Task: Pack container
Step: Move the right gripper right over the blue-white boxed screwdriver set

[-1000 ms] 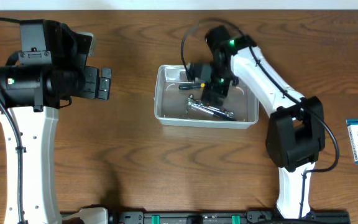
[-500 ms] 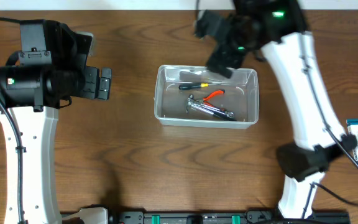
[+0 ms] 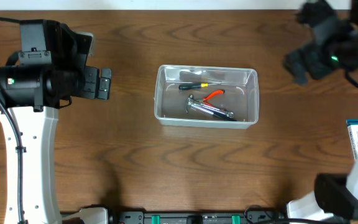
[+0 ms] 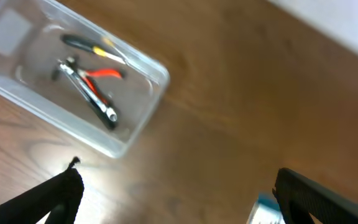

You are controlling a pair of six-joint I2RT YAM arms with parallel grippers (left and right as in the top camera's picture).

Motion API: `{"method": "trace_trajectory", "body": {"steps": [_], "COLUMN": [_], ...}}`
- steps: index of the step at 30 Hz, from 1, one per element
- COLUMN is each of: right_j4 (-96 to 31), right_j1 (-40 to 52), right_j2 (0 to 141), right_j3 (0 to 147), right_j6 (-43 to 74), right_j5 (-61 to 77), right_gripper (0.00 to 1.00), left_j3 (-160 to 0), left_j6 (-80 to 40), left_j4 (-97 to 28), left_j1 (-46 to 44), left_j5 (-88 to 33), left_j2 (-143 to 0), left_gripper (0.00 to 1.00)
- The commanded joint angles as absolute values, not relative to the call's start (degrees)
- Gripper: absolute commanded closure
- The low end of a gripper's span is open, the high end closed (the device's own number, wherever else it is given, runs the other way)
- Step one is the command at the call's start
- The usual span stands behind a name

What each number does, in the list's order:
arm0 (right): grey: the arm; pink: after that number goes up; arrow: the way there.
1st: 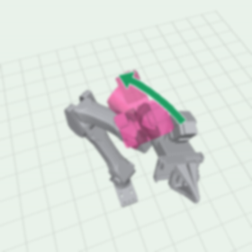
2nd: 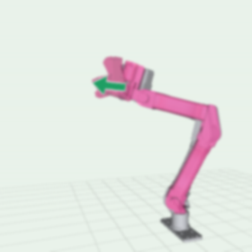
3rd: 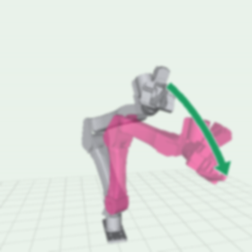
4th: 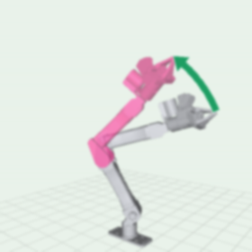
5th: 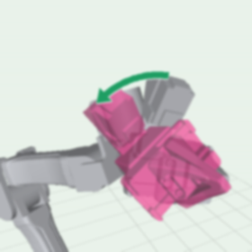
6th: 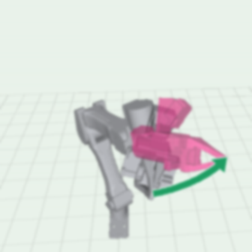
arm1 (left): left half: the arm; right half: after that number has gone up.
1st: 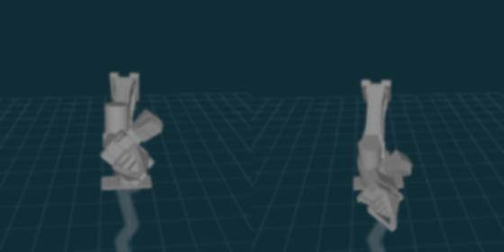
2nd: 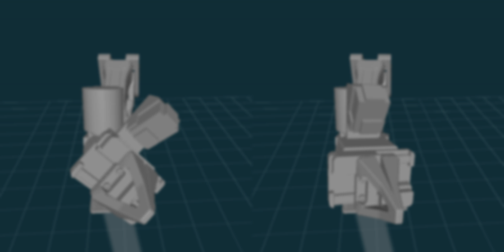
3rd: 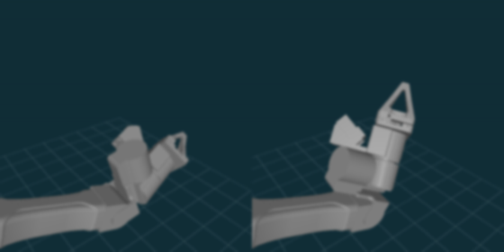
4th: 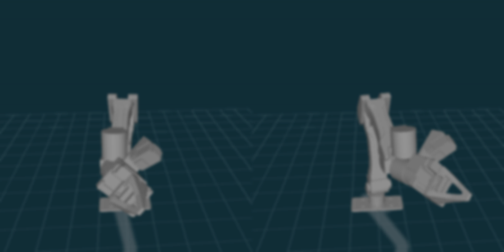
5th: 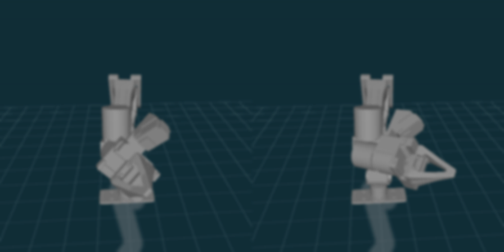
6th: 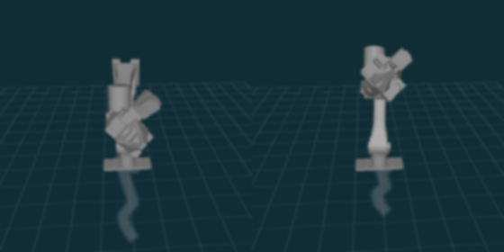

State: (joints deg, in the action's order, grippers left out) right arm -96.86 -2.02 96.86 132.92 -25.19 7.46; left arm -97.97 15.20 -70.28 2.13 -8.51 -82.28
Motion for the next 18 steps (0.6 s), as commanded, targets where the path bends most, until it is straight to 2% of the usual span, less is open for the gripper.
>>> {"method": "trace_trajectory", "body": {"steps": [1,9,18], "right_j4": [-97.27,-92.58,-95.83], "right_j1": [-6.28,-12.1,-12.78], "right_j2": [90.91,72.55,62.26], "right_j3": [124.88,102.56,93.27], "right_j6": [-22.35,-27.88,-21.43], "right_j5": [7.46,8.71,-8.25], "right_gripper": [0.01,0.01,0.01], "left_j3": [-98.32,-98.32,-98.32], "left_j6": [14.92,14.92,14.92], "left_j4": [-70.39,-70.39,-70.39], "left_j1": [1.91,1.89,1.91], "left_j5": [-7.88,-7.88,-7.88], "left_j2": [-81.97,-81.97,-81.97], "left_gripper": [0.02,0.02,0.02]}}
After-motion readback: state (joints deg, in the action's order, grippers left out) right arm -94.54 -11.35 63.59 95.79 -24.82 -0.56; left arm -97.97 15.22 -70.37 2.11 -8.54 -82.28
